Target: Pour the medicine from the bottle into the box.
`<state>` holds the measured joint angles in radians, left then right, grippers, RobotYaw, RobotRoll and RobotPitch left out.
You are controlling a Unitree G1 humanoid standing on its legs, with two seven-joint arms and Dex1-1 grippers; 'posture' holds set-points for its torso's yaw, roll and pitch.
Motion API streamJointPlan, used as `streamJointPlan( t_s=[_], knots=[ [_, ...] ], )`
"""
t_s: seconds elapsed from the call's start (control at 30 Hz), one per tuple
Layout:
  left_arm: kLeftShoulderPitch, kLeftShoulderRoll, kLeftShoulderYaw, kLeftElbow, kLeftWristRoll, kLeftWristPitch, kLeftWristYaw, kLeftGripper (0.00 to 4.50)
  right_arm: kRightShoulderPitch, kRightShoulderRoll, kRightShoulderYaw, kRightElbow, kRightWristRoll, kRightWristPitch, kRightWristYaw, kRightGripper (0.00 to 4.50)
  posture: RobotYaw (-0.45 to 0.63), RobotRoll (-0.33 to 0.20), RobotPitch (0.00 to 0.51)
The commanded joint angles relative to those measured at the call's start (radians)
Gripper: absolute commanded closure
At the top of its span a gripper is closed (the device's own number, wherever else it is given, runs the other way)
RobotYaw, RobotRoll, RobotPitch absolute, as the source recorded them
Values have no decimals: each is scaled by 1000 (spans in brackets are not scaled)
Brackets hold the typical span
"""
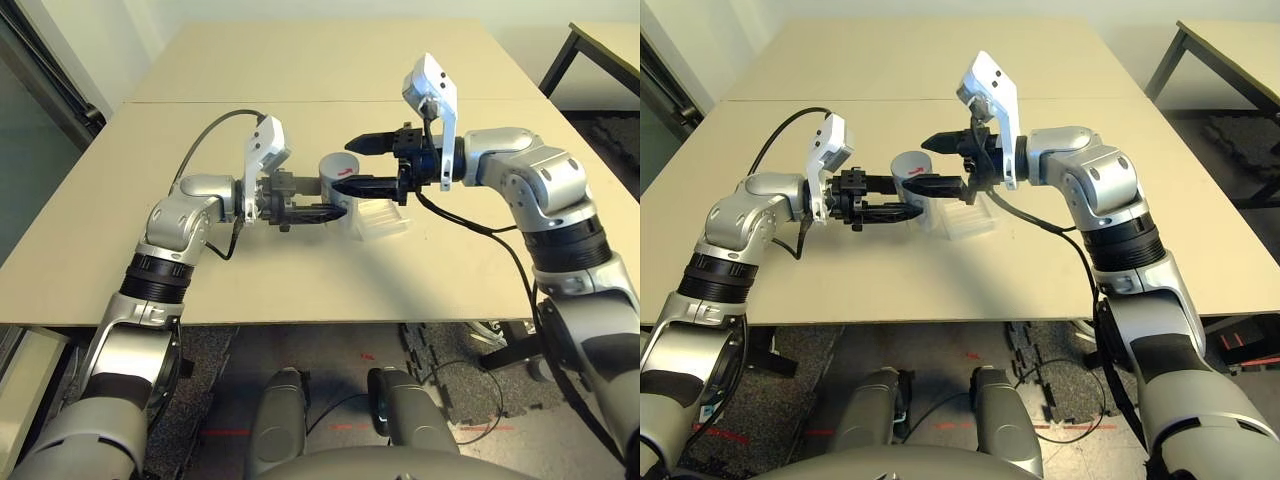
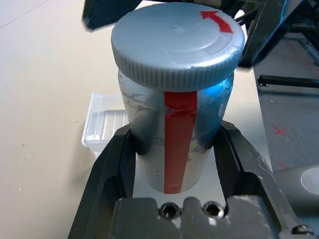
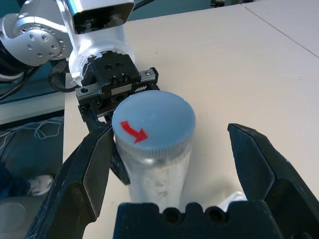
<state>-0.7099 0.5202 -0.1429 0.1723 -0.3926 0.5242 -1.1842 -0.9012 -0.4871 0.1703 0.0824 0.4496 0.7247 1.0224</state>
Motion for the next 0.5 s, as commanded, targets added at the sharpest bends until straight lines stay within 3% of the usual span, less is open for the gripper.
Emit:
streamJointPlan(
  t_s=[0.03, 0.3, 0.5],
  knots=[
    [12, 10, -5, -38, -8, 6, -21, 2021, 11, -45, -69, 45, -18, -14, -29, 0, -7, 0, 98],
    [20, 11, 0, -48, -8, 14, -13, 2021, 16, -77, -99, 60, -19, -10, -23, 0, -10, 0, 93],
    [11, 12, 0, -31, -1, 10, -14, 2021, 54, -106, -95, -43, 40, 86, 8, 0, -14, 0, 90]
  ],
)
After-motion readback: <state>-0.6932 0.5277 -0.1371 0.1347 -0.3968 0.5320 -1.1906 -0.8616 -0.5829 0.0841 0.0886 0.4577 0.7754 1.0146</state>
